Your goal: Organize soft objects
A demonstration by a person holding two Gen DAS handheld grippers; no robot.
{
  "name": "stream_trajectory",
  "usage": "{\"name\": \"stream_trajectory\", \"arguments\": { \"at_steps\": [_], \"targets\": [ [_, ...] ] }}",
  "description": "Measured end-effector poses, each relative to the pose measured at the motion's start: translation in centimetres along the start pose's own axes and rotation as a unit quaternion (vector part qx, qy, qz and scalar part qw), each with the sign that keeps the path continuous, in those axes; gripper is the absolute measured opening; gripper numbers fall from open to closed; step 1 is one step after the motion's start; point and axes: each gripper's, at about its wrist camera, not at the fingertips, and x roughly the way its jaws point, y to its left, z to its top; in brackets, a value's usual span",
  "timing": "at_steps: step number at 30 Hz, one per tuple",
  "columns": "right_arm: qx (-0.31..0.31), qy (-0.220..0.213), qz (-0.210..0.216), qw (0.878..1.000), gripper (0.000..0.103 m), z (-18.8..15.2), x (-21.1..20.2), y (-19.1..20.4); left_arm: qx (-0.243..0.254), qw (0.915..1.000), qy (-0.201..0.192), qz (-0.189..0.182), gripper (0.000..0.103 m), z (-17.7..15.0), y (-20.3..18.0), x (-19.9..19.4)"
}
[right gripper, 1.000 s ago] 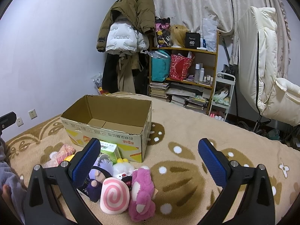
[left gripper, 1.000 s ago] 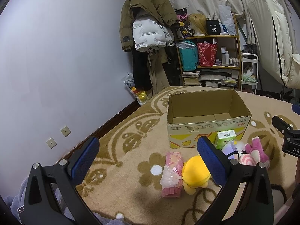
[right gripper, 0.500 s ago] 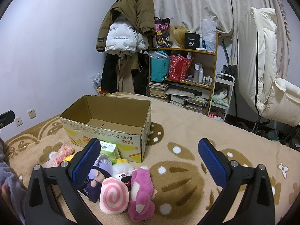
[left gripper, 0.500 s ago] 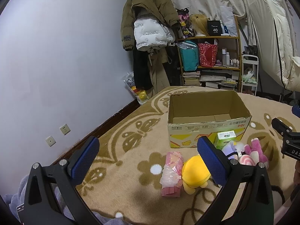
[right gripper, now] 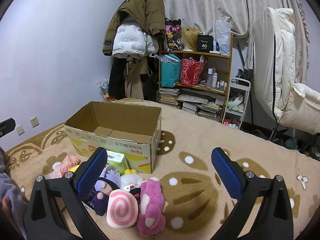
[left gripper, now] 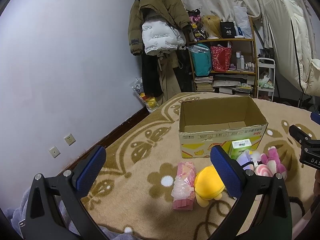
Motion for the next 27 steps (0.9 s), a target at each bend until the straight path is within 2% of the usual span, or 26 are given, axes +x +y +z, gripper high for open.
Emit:
{"name": "stream_trajectory", "arguments": {
  "at_steps": [27],
  "targets": [
    [0.001,0.001,0.001,1.000,0.103,0.03,0.09,0.00,0.001,1.0000,0.002,0.003,0.103,-0.02,0.26,0.09]
  ]
}}
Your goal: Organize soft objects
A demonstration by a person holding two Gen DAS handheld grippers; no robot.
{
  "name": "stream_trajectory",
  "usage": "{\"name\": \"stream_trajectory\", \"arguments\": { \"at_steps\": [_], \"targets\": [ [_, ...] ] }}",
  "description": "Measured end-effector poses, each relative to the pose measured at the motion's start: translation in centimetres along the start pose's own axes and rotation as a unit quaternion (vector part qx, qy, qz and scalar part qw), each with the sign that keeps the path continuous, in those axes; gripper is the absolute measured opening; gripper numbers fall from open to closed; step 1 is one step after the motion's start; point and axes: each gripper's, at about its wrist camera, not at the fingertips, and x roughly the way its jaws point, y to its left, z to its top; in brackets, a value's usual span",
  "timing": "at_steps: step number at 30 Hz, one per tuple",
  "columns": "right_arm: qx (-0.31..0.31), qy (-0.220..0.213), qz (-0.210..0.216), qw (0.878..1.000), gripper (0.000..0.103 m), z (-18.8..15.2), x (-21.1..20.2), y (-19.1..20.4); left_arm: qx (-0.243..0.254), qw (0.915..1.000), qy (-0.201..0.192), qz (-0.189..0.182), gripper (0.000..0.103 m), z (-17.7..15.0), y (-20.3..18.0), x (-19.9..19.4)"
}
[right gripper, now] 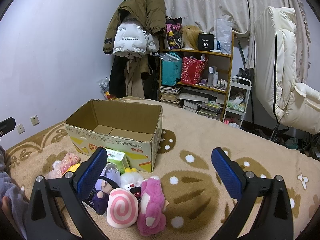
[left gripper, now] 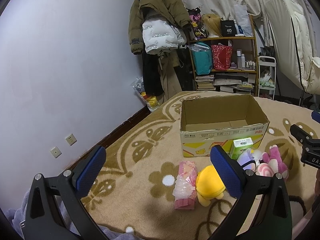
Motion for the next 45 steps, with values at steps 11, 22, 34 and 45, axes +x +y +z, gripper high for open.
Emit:
{"name": "stream_trajectory", "arguments": {
  "at_steps": [11,22,34,45],
  "targets": [
    [0.006,0.019,-0.002,1.000,0.103,-0.3,0.2,-0.1,0.004,0.9999,0.015,0.003,0.103,-0.3,0.0,0.8],
    [0.067,0.112,0.021,0.991,0.103,-1.3,2.8,-2.3,0.008,0.9963,0.085,0.009,0.103,0.2,-0.1,4.9],
    [0.086,0.185,0.033,0.978,0.102,-1.8,7.2,-2.7,0.006,0.9818,0.189,-0.013,0.103,0.1,-0.4,11.3],
    [0.103,0.249,0.040,0.962,0.089,-4.3,10.4,-3.5,0.014,0.9667,0.253,-0.038,0.103,-1.4,-2.2,15.6]
  ]
}}
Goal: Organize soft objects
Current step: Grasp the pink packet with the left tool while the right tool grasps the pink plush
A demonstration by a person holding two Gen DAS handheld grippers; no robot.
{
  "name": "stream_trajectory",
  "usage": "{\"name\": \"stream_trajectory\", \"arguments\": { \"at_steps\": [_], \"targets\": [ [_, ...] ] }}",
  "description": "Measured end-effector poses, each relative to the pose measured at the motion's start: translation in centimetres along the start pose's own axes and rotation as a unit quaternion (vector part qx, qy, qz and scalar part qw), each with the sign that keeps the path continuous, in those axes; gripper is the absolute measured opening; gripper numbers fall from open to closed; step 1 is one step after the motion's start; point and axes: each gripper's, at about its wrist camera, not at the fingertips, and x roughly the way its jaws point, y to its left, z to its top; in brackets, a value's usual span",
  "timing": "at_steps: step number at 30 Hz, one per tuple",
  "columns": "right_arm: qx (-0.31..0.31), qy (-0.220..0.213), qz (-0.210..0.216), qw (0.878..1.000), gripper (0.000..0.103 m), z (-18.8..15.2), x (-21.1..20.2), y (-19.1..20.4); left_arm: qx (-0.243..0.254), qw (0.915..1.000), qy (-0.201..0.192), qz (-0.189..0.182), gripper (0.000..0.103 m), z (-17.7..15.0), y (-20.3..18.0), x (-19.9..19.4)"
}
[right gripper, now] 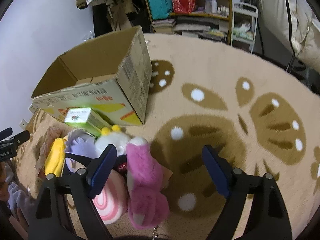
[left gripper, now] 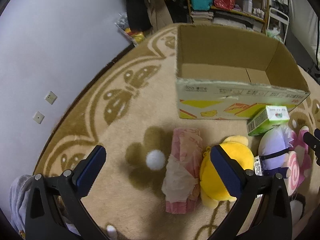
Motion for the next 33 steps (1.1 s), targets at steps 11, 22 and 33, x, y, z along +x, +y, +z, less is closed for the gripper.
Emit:
{"name": "stream_trajectory", "arguments": {
  "at_steps": [11,22,33],
  "targets": [
    [0.002,0.044,0.021,0.999,0.075,-0.6,2.2,-0.4,-0.005,0.9979,0.064,-0.011,0.103,-0.5,0.2,3.8],
    [-0.011,0.074,0.034,0.997,0.061,-0.9,3.9,0.4,-0.038,0.9914,0.122,-0.028,0.103,-1.4,1.3,6.9],
    [0.002,0.086,0.051,0.995,0.057,-1.0,4.8,0.1,-0.049,0.9872,0.142,-0.053,0.103,-1.4,0.6,9.0]
  ]
}}
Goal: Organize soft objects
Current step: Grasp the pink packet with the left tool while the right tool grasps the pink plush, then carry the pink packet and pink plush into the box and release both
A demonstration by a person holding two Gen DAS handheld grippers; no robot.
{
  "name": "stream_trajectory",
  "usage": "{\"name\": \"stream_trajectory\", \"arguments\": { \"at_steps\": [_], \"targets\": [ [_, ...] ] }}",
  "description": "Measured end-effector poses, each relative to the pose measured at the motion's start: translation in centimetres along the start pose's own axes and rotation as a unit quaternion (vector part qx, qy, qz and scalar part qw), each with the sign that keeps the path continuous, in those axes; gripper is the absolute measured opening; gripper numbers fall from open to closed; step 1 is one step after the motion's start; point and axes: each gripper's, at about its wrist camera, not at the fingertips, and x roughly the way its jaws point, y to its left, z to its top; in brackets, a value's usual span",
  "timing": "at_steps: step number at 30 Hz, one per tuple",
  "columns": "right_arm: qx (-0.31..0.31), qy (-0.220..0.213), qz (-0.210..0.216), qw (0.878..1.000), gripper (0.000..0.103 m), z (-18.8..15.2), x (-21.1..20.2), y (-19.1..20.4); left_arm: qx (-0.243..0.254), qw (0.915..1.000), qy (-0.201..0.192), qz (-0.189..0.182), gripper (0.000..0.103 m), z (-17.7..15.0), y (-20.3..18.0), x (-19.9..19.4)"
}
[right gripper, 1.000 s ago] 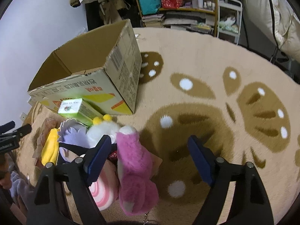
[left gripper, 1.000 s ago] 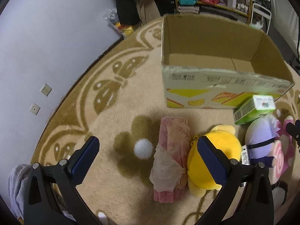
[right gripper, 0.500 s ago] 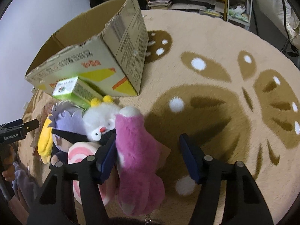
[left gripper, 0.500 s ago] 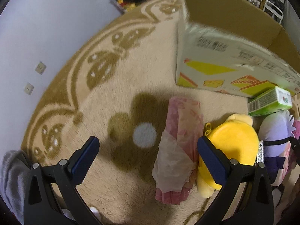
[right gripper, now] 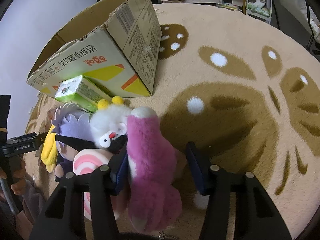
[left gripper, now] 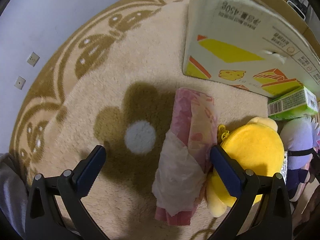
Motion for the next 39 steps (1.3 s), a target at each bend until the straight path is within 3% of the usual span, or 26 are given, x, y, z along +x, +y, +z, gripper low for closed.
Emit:
{"name": "stream_trajectory", "arguments": {
  "at_steps": [4,7,10,16,22,30,39],
  "targets": [
    [-0.005,-0.001,0.012,1.000,0.045,0.0,0.1,0.1,-0.008,0.9999,0.007,-0.005,0.103,0.1,-0.1,0.8],
    [-0.014,-0.005,0.007,1.000,0.043,-0.1,0.0,0.5,-0.010,0.9999,0.007,-0.004,0.099,0.1,-0.2,1.1],
    [-0.019,-0.009,0.006,1.000,0.041,-0.2,-0.1,0.8,-0.012,0.9997,0.007,-0.018,0.085,-0.1,-0.6,0.9],
    [-0.030,-0.037,-0.012,0.999,0.040,-0.3,-1.1,1.6,0.006,0.9988,-0.004,-0.049,0.043,-0.4,-2.0,-0.1],
    [-0.028,-0.071,-0.017,0.997,0.040,-0.2,-2.9,1.5,0.031,0.9982,-0.026,-0.044,0.035,-0.9,-3.7,-1.1],
    [-0.039,-0.111,-0.022,0.993,0.040,-0.2,-5.0,1.8,0.045,0.9963,-0.067,-0.030,0.016,-2.2,-5.0,-3.9],
    [-0.043,-0.140,-0.019,0.989,0.040,-0.4,-6.9,2.0,0.023,0.9939,-0.108,0.005,0.015,-3.7,-5.3,-7.2]
  ]
}}
